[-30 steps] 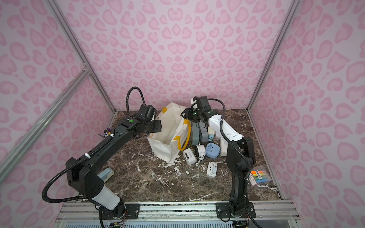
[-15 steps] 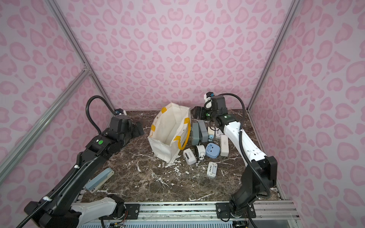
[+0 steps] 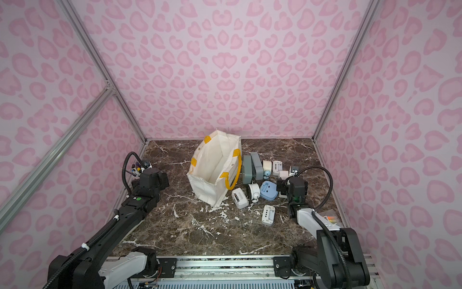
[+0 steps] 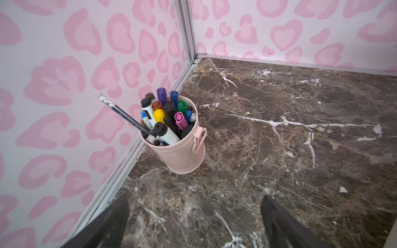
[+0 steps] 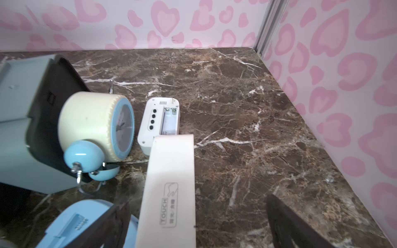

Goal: Take the alarm clock out of the canvas bag
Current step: Reset both arms

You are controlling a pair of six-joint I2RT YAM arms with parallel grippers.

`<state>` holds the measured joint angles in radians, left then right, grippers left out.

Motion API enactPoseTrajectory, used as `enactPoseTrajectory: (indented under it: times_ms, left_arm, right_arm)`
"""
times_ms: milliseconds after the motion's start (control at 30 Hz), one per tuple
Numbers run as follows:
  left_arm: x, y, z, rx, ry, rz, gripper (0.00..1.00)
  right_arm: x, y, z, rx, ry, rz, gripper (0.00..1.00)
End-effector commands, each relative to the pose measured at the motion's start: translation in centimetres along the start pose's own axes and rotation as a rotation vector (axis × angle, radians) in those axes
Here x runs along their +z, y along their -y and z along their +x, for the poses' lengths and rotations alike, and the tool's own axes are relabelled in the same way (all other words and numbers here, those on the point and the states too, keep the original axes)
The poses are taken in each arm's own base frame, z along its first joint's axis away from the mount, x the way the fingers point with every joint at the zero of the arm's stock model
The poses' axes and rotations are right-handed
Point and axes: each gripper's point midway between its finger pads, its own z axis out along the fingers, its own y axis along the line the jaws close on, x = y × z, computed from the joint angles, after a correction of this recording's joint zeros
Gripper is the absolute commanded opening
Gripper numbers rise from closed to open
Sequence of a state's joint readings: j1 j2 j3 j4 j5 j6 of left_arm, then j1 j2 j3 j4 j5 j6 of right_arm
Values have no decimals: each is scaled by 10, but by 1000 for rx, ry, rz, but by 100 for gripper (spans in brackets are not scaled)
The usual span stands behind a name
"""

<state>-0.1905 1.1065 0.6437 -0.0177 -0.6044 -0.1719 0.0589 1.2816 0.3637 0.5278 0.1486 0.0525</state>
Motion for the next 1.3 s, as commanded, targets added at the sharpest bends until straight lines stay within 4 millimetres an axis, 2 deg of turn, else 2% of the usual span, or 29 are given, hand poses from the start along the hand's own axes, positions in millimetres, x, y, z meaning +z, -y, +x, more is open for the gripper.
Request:
enactPoseTrajectory:
  times_ms: [0, 67, 200, 267, 367, 500, 667, 800, 1267]
  left_arm:
    - [11, 18, -32, -33, 176, 94, 97]
    - [19, 26, -27, -33, 210, 151, 97]
    - [35, 32, -17, -27, 221, 205, 97]
    - [41, 34, -13, -25, 223, 221, 97]
    - [51, 41, -1, -3, 179, 252, 97]
    - [53, 34, 20, -39, 220, 229, 97]
    - [59, 30, 26, -75, 221, 244, 98]
    - [56, 27, 34, -94, 247, 253, 98]
    - [59, 29, 33, -91, 239, 259, 97]
  right_arm:
    - [-1, 17, -28, 16, 196, 99, 98]
    - [2, 16, -29, 34, 211, 92, 98]
    - [15, 7, -12, 20, 198, 63, 98]
    - [19, 4, -15, 12, 235, 52, 99]
    - [21, 5, -11, 11, 169, 59, 99]
    - [25, 8, -13, 29, 193, 72, 99]
    - [27, 5, -11, 7, 145, 59, 99]
    - [28, 6, -12, 13, 152, 65, 99]
    - [28, 6, -11, 13, 145, 61, 99]
